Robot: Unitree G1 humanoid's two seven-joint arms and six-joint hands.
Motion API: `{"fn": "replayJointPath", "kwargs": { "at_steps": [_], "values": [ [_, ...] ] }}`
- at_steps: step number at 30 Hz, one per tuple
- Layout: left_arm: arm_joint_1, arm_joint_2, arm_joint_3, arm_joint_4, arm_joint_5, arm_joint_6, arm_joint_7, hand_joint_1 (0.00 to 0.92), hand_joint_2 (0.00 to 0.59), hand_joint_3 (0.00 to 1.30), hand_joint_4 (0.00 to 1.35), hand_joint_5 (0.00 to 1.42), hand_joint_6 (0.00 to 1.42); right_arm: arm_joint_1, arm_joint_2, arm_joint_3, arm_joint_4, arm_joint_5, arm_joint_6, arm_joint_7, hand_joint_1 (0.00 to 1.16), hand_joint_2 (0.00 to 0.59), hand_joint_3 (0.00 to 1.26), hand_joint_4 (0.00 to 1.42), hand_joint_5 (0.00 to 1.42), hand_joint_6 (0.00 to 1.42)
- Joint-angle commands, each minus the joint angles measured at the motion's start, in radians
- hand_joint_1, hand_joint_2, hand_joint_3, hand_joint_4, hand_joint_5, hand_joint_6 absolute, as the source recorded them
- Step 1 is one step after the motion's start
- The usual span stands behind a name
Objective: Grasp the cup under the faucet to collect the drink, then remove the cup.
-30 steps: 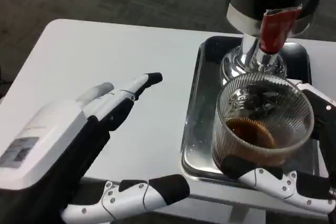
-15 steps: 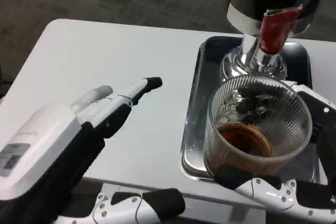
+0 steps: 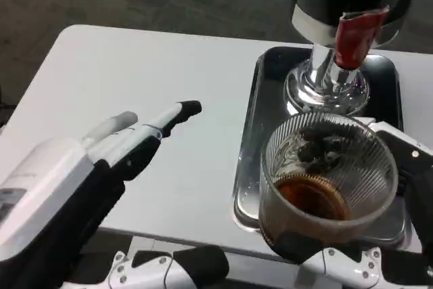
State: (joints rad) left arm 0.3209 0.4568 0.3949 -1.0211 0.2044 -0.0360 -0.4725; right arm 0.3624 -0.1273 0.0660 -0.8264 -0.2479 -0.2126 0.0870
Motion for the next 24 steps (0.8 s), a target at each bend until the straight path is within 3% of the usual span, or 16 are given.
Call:
{"fn": "replayJointPath", "kwargs": {
  "at_steps": [1,7,18,24],
  "values": [
    [0.021,0.002,0.027,-0.026,-0.007,-0.03,-0.001,0.0,0.04,0.1,0.1,0.16,0.04,0.006,0.003,0.021,-0.03,0.015,-0.021,0.004,0.81,0.173,0.65,0.68,0.85,0.86],
    [0.044,0.0,0.063,-0.026,0.005,-0.07,-0.004,0.0,0.042,0.1,0.1,0.16,0.04,-0.012,0.0,0.055,-0.021,0.007,-0.017,0.011,0.81,0.177,0.65,0.68,0.85,0.86],
    [0.212,-0.021,0.249,-0.026,-0.106,-0.22,0.004,0.0,0.044,0.1,0.1,0.16,0.04,0.003,-0.01,0.071,-0.022,-0.02,-0.028,0.013,0.81,0.178,0.65,0.68,0.85,0.86],
    [0.283,-0.047,0.28,-0.026,-0.131,-0.26,0.007,0.0,0.044,0.1,0.1,0.16,0.04,-0.021,-0.005,0.092,-0.03,-0.04,-0.011,0.018,0.8,0.173,0.65,0.68,0.85,0.86]
  ]
}}
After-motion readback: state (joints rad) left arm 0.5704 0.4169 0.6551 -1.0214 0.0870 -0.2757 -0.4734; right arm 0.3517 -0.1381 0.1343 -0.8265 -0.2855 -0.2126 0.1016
